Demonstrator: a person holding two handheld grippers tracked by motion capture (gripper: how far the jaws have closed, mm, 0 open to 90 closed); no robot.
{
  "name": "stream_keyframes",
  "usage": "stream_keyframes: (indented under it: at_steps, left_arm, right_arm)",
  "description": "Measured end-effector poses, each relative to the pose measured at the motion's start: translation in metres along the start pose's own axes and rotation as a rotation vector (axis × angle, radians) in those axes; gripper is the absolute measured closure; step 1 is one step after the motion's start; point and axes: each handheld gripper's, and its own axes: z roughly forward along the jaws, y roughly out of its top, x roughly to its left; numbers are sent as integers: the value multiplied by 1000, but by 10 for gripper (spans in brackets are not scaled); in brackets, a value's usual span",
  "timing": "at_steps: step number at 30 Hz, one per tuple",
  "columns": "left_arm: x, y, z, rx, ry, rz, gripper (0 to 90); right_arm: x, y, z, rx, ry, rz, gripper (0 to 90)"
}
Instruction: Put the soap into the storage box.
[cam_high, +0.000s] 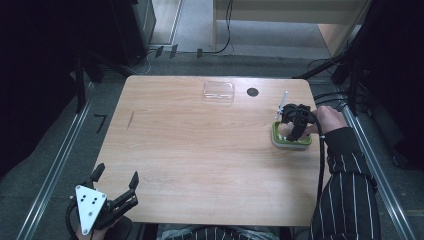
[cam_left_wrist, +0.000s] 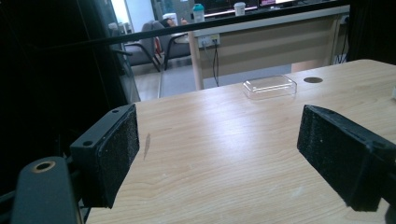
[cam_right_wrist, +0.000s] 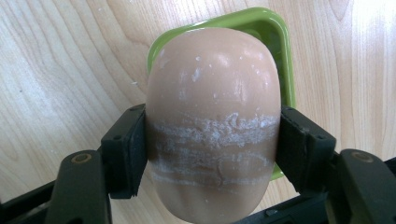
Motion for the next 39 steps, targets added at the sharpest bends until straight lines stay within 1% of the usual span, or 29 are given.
stream_keyframes:
  at_steps: [6,8,17,19,23,24,30,33,35,37,39]
  left_arm:
    - [0,0,-1,1,3,-1,133]
    - [0,0,-1,1,4,-3,133]
    - [1,0,-2,4,8,-2,133]
    - [1,-1,-3,7,9,-1,133]
    - [1,-1,-4,4,15,-3,134]
    - [2,-1,-4,4,16,-4,133]
    - [3,-1,-7,8,23,-3,133]
    - [3,-2,-8,11,28,-5,133]
    - [4,-2,-9,11,31,-4,133]
    - [4,-2,-10,11,32,-6,133]
    - [4,-2,-10,12,34,-6,133]
  right_arm:
    - [-2,1,4,1,2,-15,337]
    - [-3,1,6,-3,1,-13,337]
    - [-9,-2,16,5,13,-15,337]
    - [-10,-2,19,3,18,-25,337]
    - [-11,-2,22,14,22,-7,337]
    - [-12,-2,23,18,27,-11,337]
    - [-16,-2,28,25,23,-15,337]
    - [-16,-1,30,34,21,-7,336]
    - [-17,0,32,36,19,-18,336]
    - [-17,1,34,46,19,-9,336]
    - [-18,1,35,47,18,-13,336]
